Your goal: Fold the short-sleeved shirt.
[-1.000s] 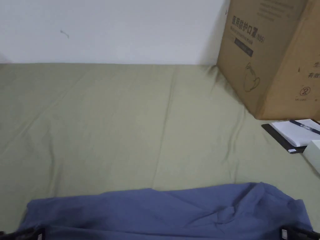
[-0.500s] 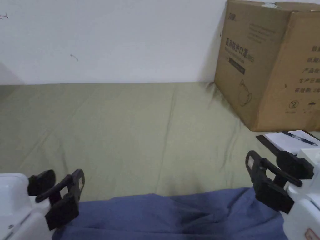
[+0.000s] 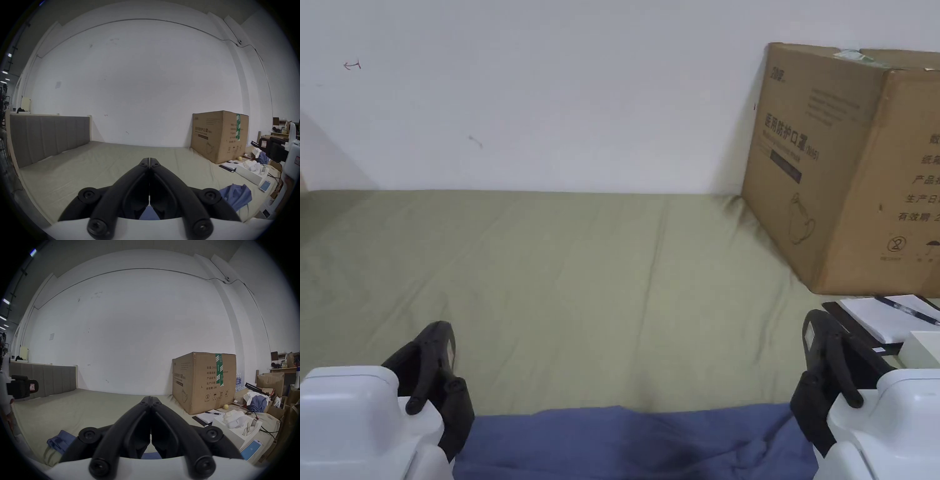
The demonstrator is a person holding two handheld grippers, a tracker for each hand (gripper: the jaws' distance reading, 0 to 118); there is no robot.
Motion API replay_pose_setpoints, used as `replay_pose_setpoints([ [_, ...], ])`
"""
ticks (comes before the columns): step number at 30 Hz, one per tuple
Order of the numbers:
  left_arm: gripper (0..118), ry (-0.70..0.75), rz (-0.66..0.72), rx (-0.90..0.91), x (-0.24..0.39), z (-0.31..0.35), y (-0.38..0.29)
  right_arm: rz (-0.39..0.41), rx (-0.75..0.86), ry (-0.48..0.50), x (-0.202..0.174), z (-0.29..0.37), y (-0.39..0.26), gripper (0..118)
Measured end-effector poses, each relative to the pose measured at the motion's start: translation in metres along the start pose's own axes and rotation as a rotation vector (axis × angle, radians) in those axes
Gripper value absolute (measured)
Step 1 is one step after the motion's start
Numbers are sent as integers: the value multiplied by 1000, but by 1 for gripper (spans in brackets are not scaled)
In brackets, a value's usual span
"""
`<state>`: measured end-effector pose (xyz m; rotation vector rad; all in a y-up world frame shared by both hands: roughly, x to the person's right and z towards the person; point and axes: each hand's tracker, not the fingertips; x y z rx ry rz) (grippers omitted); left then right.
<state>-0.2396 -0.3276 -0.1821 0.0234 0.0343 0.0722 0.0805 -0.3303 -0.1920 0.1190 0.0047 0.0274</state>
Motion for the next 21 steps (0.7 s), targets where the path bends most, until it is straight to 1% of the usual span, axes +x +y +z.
replay_pose_setpoints([
  [2, 0, 16, -13, 8, -7, 0, 5, -5, -10, 16, 0, -2, 4, 0],
  [3, 0, -13, 7, -28, -17, -5, 12, -8, -20, 30, 1, -2, 6, 0],
  [5, 0, -118, 118, -181, -47, -26, 20, -7, -46, 56, 5, -3, 10, 0],
  [6, 0, -202, 206, -326, -75, -47, 22, -6, -67, 80, 9, -4, 11, 0],
  [7, 0, -300, 336, -507, -99, -67, 18, -6, -94, 104, 11, -4, 12, 0],
  [8, 0, -368, 460, -628, -122, -84, 7, -3, -128, 115, 13, -4, 11, 0],
  [9, 0, -468, 664, -786, -153, -105, -17, -3, -153, 122, 14, -5, 11, 0],
  [10, 2, -534, 815, -877, -171, -118, -30, -5, -180, 133, 15, -6, 10, 0],
  [11, 11, -614, 962, -955, -190, -127, -56, -5, -216, 143, 16, -7, 7, 0],
  [12, 37, -639, 1002, -990, -206, -133, -78, -4, -243, 146, 16, -7, 4, 0],
  [13, 68, -632, 1011, -1020, -216, -136, -92, -2, -266, 154, 14, -8, 2, 0],
  [14, 99, -589, 970, -1046, -220, -137, -103, 2, -279, 163, 12, -9, -1, 0],
  [15, 118, -545, 929, -1056, -226, -142, -115, 13, -297, 175, 10, -11, -5, 0],
  [16, 117, -538, 918, -1053, -231, -145, -125, 25, -311, 180, 7, -12, -8, 0],
  [17, 118, -568, 969, -991, -241, -147, -133, 40, -321, 183, 4, -13, -11, 0],
  [18, 118, -594, 1010, -1008, -243, -149, -132, 44, -330, 189, 1, -14, -13, 0],
  [19, 118, -597, 1056, -1010, -244, -151, -138, 38, -334, 198, -1, -14, -15, 0],
  [21, 118, -639, 1150, -1039, -243, -157, -157, 1, -368, 242, -5, -17, -17, 0],
])
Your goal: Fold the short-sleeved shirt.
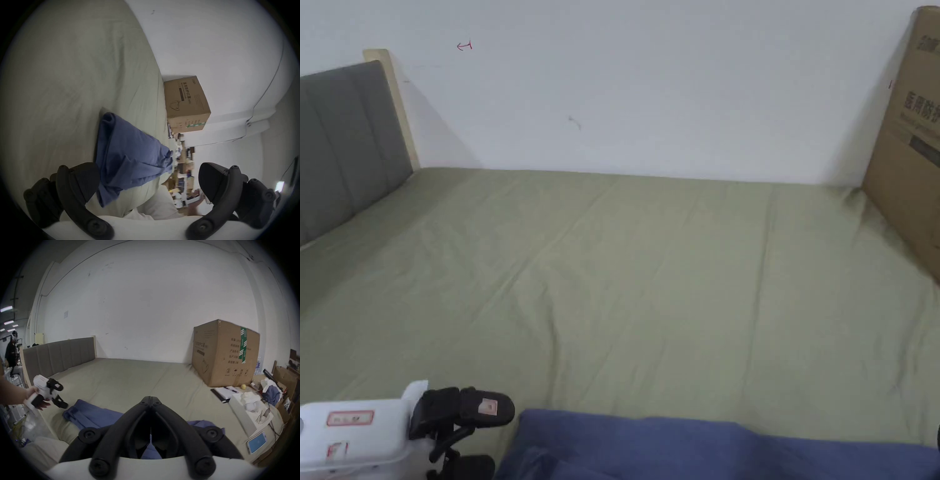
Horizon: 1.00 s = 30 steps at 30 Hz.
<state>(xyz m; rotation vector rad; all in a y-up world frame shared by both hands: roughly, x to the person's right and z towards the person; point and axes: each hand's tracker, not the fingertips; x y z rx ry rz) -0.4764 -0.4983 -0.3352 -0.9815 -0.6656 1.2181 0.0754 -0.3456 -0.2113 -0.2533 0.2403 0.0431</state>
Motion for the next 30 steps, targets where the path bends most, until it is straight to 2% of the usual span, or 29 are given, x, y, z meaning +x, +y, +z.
replay_pose_setpoints([
  [3, 118, 5, 100, -36, -39, -32, 4, -29, -69, 26, -3, -15, -1, 0],
  [5, 118, -179, 47, -18, -56, -32, 24, -26, -85, 26, -6, -25, 1, 0],
  [6, 118, -190, 74, -12, -59, -40, 27, -26, -93, 24, -7, -29, 1, 0],
  [8, 118, -151, 72, -23, -55, -59, 29, -40, -110, 20, -9, -37, 1, 0],
  [10, 117, -81, -30, -48, -36, -75, 19, -71, -124, 22, -11, -42, 1, 0],
  [11, 113, -19, -75, -50, -30, -81, 16, -91, -127, 23, -12, -44, 1, 0],
  [12, 77, 37, -106, -43, -26, -85, 13, -110, -132, 26, -13, -45, 0, 0],
  [13, 17, 172, -119, -11, -24, -86, 11, -123, -140, 28, -14, -45, 0, 0],
  [14, 6, 344, -120, -11, -28, -93, 10, -130, -144, 28, -14, -45, -1, 0],
  [15, 6, 379, -60, 9, -38, -92, 4, -137, -149, 31, -14, -44, -2, 0],
  [16, 6, 163, 17, 51, -33, -91, 1, -139, -155, 35, -13, -43, -2, 0],
  [20, 6, 390, -236, 32, 0, -70, 5, -109, -178, 36, -8, -37, -1, 0],
  [23, 6, 670, -423, 29, 42, -48, -1, -105, -169, 38, -1, -30, 0, 0],
  [24, 6, 804, -544, 37, 58, -46, -7, -112, -161, 39, 3, -28, -1, 0],
  [26, 6, 1169, -769, 38, 83, -56, -22, -135, -147, 32, 7, -23, -3, 0],
  [27, 6, 1283, -841, 29, 89, -64, -28, -148, -144, 29, 9, -21, -4, 0],
  [28, 6, 1366, -900, 19, 95, -74, -35, -165, -145, 28, 11, -19, -5, 0],
  [30, 6, 1318, -923, -12, 106, -96, -47, -193, -149, 30, 17, -15, -8, 0],
])
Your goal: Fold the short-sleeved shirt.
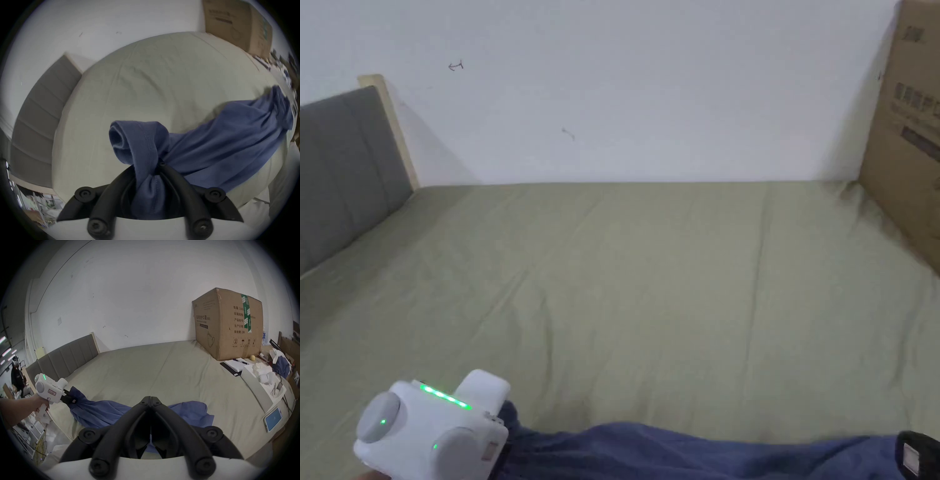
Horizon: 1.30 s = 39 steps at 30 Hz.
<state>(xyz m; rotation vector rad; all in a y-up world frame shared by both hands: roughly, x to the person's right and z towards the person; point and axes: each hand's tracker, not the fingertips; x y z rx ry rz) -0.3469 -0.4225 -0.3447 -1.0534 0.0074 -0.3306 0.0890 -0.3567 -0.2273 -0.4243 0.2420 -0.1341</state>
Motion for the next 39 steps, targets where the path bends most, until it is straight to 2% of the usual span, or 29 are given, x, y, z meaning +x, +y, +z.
replay_pose_setpoints([
  [2, 6, -193, 83, 6, 26, 7, 14, -13, -4, -2, 6, 5, -1, 0],
  [5, 9, -579, 294, -24, 63, 4, 37, -20, 3, -13, 15, 16, -1, 0],
  [6, 29, -702, 349, -42, 76, 1, 43, -23, 7, -18, 18, 19, -1, 0],
  [7, 63, -829, 364, -44, 90, -2, 51, -26, 9, -20, 21, 22, 0, 0],
  [8, 100, -895, 376, -47, 100, -2, 55, -28, 9, -22, 24, 23, 0, 0],
  [9, 116, -889, 363, -24, 106, 3, 59, -27, 6, -24, 27, 24, 0, 0],
  [10, 111, -885, 374, 34, 105, 9, 65, -24, 4, -26, 29, 24, 0, 0],
  [14, 111, -729, 392, 66, 70, 20, 64, -21, -5, -35, 35, 19, 0, 0],
  [16, 109, -566, 380, 64, 49, 27, 55, -47, -9, -29, 37, 15, 0, 0],
  [17, 99, -472, 375, 75, 39, 29, 48, -61, -10, -25, 37, 13, 0, 0],
  [19, 16, -346, 325, 126, 32, 30, 37, -75, -16, -15, 36, 10, -2, 0],
  [20, 0, -311, 292, 119, 32, 25, 33, -76, -19, -13, 35, 8, -3, 0],
  [24, 0, -403, 251, 38, 53, 3, 24, -53, -40, 3, 30, 5, -5, 0],
  [27, 0, -291, 176, 16, 81, -16, 31, -30, -45, 5, 27, 5, -6, 0],
  [29, 0, -276, 164, 13, 96, -26, 35, -23, -46, 3, 26, 5, -5, 0],
  [31, 0, -334, 159, 21, 113, -19, 36, -19, -49, 4, 25, 6, -5, 0],
  [34, 0, -565, 201, -33, 133, -7, 36, -12, -54, 5, 24, 5, -5, 0],
  [37, 0, -939, 299, -173, 147, -10, 36, -11, -63, 2, 24, 3, -4, 0],
  [38, 0, -1008, 316, -160, 151, -7, 36, -15, -64, 5, 24, 3, -4, 0],
  [39, 0, -1012, 323, -103, 150, -4, 38, -19, -64, 8, 24, 3, -4, 0],
])
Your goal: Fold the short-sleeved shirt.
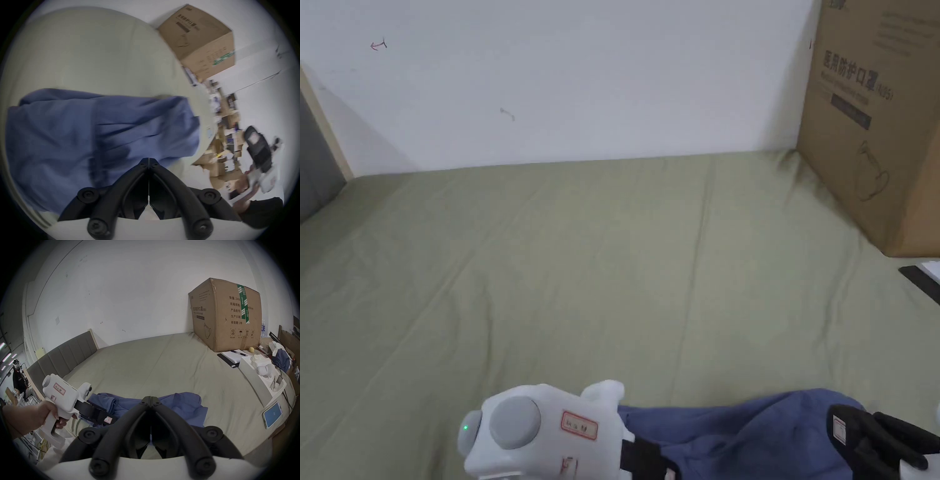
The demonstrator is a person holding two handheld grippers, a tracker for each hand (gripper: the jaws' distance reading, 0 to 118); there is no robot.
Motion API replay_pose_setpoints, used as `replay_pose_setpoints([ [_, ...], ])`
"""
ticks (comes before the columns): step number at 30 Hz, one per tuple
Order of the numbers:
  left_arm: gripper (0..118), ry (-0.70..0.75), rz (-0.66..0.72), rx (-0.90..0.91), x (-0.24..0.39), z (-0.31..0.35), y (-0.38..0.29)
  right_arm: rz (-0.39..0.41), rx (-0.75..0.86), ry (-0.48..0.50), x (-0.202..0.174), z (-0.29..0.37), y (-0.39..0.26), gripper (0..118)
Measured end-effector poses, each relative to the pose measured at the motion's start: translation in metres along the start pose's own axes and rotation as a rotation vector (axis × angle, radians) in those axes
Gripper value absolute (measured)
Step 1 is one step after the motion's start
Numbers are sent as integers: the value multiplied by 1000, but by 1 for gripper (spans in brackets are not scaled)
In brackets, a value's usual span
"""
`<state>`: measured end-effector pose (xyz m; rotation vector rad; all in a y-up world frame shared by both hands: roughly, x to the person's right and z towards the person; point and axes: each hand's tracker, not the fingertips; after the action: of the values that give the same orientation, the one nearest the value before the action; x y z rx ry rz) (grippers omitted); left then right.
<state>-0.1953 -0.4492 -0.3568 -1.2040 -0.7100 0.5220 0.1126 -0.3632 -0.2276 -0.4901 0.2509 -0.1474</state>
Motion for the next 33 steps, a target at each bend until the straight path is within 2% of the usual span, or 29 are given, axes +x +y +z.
replay_pose_setpoints([
  [2, 0, -2, -82, 125, 8, 19, 4, -4, 2, 8, 0, 2, 2, 0],
  [5, 0, -10, -113, 284, 5, 67, 7, 10, 9, 4, -1, 5, 4, 0],
  [10, 0, 232, 56, 333, -56, 140, 9, 13, 10, -9, 0, 5, 6, 0],
  [11, 0, 219, 87, 309, -76, 149, 7, 10, 9, -11, 0, 4, 7, 0],
  [12, 6, 185, 115, 285, -92, 153, 6, 6, 7, -12, -1, 3, 7, 0],
  [13, 20, 108, 157, 257, -114, 157, 4, 3, 5, -11, -2, 2, 7, 0],
  [14, 44, 23, 202, 228, -136, 159, 1, 2, -1, -10, -4, 0, 6, 0],
  [15, 87, -55, 246, 217, -153, 159, -2, 4, -8, -10, -6, -1, 6, 0],
  [16, 114, -134, 283, 194, -166, 156, -6, 11, -19, -9, -8, -3, 6, 0],
  [19, 118, -192, 297, 215, -202, 151, -11, 49, -49, -2, -17, -10, 5, 0],
  [21, 118, -236, 352, 203, -200, 141, -12, 71, -61, 0, -22, -16, 6, 0],
  [24, 118, -427, 446, 135, -224, 112, -11, 91, -79, -3, -29, -25, 7, 0],
  [27, 118, -589, 406, 143, -211, 82, 3, 48, -104, 8, -34, -32, 10, 0],
  [29, 116, -584, 437, 124, -228, 62, 13, 18, -110, 31, -35, -35, 12, 0],
  [30, 101, -553, 430, 125, -221, 58, 17, 16, -111, 33, -36, -36, 12, 0],
  [31, 63, -439, 397, 126, -216, 55, 20, 18, -110, 31, -37, -37, 12, 0],
  [32, 5, -213, 359, 102, -193, 41, 14, 22, -110, 27, -37, -37, 12, 0],
  [33, 5, -93, 350, 75, -190, 30, 8, 29, -107, 22, -36, -37, 11, 0],
])
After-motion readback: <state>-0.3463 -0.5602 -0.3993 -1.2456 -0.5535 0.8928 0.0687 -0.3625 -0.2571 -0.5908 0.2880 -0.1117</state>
